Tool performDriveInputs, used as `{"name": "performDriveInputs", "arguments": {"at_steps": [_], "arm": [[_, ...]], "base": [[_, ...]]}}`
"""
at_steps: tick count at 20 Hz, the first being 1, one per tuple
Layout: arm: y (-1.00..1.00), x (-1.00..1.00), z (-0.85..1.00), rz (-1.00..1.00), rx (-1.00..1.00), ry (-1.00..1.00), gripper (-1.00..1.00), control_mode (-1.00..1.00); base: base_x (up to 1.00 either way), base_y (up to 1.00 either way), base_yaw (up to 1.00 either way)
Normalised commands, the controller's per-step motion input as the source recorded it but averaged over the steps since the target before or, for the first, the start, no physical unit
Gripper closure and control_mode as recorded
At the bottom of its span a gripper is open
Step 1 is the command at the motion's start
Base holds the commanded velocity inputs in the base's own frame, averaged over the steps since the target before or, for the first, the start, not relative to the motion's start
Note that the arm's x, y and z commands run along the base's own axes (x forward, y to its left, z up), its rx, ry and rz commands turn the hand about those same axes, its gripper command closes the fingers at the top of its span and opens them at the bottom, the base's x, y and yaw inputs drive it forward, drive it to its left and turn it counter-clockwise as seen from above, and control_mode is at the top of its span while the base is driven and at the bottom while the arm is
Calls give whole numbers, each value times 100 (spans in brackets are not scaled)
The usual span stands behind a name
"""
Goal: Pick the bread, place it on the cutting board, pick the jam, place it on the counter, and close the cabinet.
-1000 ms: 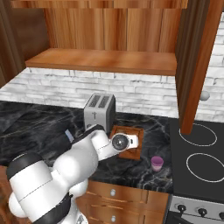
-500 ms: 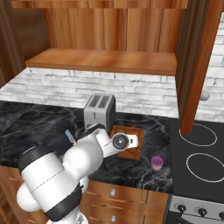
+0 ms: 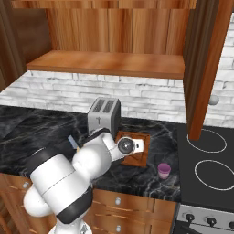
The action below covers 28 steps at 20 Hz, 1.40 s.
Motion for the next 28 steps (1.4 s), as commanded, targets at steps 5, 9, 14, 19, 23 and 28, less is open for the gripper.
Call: {"name": "performDriveInputs", "arguments": {"at_steps": [5, 9, 14, 19, 23, 28], "arm": [[0, 1, 0, 0, 0, 1, 100, -100], [0, 0, 0, 0, 0, 2, 100, -100], [0, 0, 0, 0, 0, 2, 100, -100], [0, 0, -2, 0, 0, 2, 100, -100], [0, 1, -7, 0, 0, 2, 100, -100], [0, 4, -10, 0, 0, 0, 100, -100]], "base": [[0, 0, 0], [0, 0, 0], [0, 0, 0], [0, 0, 0], [0, 0, 0], [0, 0, 0]]}}
